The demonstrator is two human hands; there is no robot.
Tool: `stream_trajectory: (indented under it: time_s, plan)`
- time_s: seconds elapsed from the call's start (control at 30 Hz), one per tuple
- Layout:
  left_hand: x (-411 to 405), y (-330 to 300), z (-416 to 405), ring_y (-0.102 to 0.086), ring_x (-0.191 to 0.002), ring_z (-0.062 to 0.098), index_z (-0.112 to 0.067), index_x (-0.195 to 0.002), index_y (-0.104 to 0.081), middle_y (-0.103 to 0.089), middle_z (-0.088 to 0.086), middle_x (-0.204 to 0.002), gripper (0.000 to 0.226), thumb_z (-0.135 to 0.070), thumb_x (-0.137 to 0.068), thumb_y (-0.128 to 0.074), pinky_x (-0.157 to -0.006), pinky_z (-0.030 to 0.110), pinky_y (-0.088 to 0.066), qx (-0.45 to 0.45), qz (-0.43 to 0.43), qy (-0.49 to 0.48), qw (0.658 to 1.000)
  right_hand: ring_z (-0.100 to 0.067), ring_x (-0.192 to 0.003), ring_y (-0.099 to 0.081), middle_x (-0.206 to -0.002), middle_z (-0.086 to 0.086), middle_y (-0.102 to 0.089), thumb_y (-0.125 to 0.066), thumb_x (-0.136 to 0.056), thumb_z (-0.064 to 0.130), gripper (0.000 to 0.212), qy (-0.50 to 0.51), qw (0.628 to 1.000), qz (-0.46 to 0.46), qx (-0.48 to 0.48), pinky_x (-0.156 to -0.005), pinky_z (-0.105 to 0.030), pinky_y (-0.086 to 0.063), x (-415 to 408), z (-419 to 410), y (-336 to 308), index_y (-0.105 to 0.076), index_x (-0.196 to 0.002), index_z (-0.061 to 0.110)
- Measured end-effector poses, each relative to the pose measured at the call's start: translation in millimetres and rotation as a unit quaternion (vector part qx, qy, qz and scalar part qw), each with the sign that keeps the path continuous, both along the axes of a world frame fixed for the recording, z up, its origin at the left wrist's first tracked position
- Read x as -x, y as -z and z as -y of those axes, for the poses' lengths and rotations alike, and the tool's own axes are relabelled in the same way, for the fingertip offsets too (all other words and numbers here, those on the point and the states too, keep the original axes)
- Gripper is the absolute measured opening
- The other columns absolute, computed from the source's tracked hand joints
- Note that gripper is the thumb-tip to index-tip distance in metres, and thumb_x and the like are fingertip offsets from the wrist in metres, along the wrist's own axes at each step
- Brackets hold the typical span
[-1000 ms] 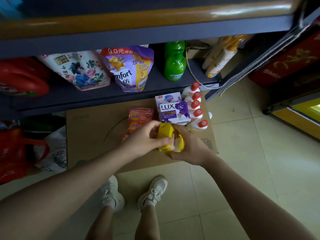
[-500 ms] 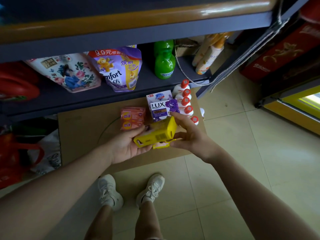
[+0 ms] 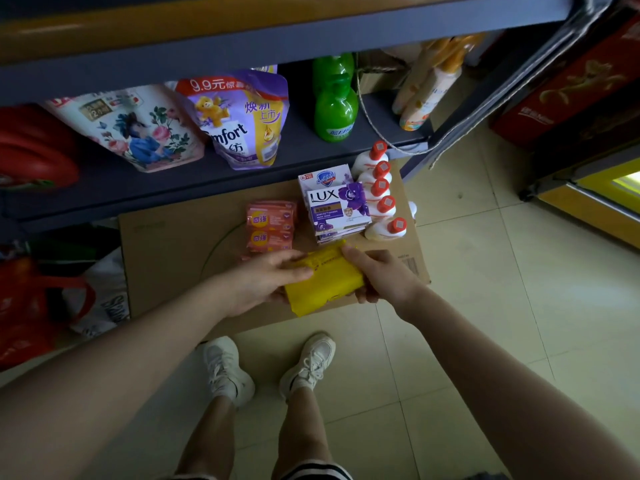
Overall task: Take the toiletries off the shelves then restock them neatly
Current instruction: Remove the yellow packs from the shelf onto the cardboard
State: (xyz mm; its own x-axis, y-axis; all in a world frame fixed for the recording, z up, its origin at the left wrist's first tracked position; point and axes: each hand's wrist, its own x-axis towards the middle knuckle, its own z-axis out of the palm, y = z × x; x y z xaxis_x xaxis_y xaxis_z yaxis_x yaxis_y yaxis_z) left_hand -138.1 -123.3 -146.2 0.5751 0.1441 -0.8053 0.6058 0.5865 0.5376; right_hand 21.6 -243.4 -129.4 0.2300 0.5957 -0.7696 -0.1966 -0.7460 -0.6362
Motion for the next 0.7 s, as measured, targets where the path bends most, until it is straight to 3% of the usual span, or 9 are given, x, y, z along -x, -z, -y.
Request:
stream_trajectory:
  time_s: [0.07,0.13,0.2,0.27,0.37,0.43,0.53,0.6,0.7]
  plan:
    - [3,6,2,-0.063,-0.088,0.015,-0.022,-0.105,-0.057,-0.064,0.002,-0.103,0.017,-0.02,-0.089,-0.052,-0.078,0.032,-0.052,0.055,0.005,-0.036,0.998,-0.016,-0.046,-0.048,-0.059,-0.009,-0.06,-0.037,-0.097,0.047,0.041,0.012,0.999,-0.023,-0.021,-0.043,-0.021,-0.036,0,-2,-5,-0.057,-0.088,0.012]
    - [7,11,5,-0.064,-0.066,0.014,-0.015,-0.102,-0.058,-0.067,0.006,-0.086,0.024,-0.031,-0.091,-0.044,-0.058,0.024,-0.052,0.162,-0.014,-0.111,0.98,-0.015,-0.047,-0.05,-0.064,-0.009,-0.062,-0.03,-0.1,0.042,0.046,0.017,0.998,-0.04,-0.044,-0.044,-0.02,-0.035,-3,-2,-7,-0.06,-0.084,0.01]
    - [11,17,9,-0.057,-0.05,0.012,-0.008,-0.1,-0.058,-0.063,0.006,-0.07,0.04,-0.041,-0.094,-0.035,-0.049,0.02,-0.048,0.243,-0.033,-0.147,0.958,-0.012,-0.057,-0.055,-0.075,-0.006,-0.064,-0.039,-0.099,0.031,0.033,0.007,0.997,0.006,-0.08,-0.05,-0.019,-0.039,-8,0,-4,-0.063,-0.089,0.011]
    - [13,22,13,-0.052,-0.046,0.011,-0.007,-0.101,-0.059,-0.06,0.005,-0.065,0.045,-0.044,-0.092,-0.034,-0.049,0.02,-0.047,0.274,-0.042,-0.128,0.952,-0.011,-0.081,-0.058,-0.097,0.001,-0.062,-0.056,-0.092,0.015,0.015,-0.044,0.988,0.085,-0.12,-0.067,-0.023,-0.046,-17,5,4,-0.059,-0.106,0.016]
    - [12,30,19,-0.05,-0.047,0.011,-0.005,-0.101,-0.061,-0.057,0.004,-0.065,0.046,-0.041,-0.08,-0.043,-0.05,0.021,-0.046,0.297,-0.052,-0.088,0.949,-0.008,-0.107,-0.052,-0.12,0.006,-0.053,-0.066,-0.083,0.004,0.051,-0.194,0.961,0.11,-0.166,-0.091,-0.022,-0.045,-23,15,23,-0.048,-0.129,0.018]
    - [8,34,24,-0.049,-0.046,0.011,-0.004,-0.094,-0.062,-0.056,0.003,-0.063,0.043,-0.039,-0.078,-0.043,-0.05,0.021,-0.045,0.306,-0.063,-0.064,0.948,-0.015,-0.106,-0.055,-0.116,-0.001,-0.058,-0.069,-0.081,0.011,0.049,-0.213,0.962,0.061,-0.162,-0.092,-0.028,-0.045,-18,21,43,-0.05,-0.126,0.018]
    - [-5,51,31,-0.057,-0.049,0.013,-0.01,-0.088,-0.061,-0.062,0.005,-0.068,0.037,-0.036,-0.091,-0.035,-0.053,0.022,-0.045,0.212,-0.115,-0.074,0.968,-0.018,-0.086,-0.056,-0.095,-0.008,-0.061,-0.067,-0.079,0.019,0.038,-0.106,0.987,-0.013,-0.124,-0.077,-0.03,-0.049,-11,31,78,-0.056,-0.113,0.009]
    - [-12,68,30,-0.061,-0.059,0.013,-0.017,-0.091,-0.059,-0.064,0.006,-0.084,0.037,-0.041,-0.098,-0.032,-0.056,0.023,-0.046,0.079,-0.142,-0.15,0.975,-0.017,-0.081,-0.057,-0.09,-0.004,-0.062,-0.066,-0.084,0.014,0.028,-0.062,0.994,0.009,-0.086,-0.065,-0.025,-0.05,-12,35,100,-0.058,-0.11,0.01]
    - [-10,79,23,-0.056,-0.076,0.011,-0.021,-0.089,-0.058,-0.063,0.001,-0.092,0.029,-0.034,-0.099,-0.034,-0.067,0.024,-0.042,-0.088,-0.135,-0.122,0.979,-0.018,-0.076,-0.058,-0.082,-0.001,-0.062,-0.063,-0.088,0.015,0.011,-0.004,0.999,0.048,-0.019,-0.059,-0.023,-0.052,-16,36,124,-0.061,-0.098,0.013]
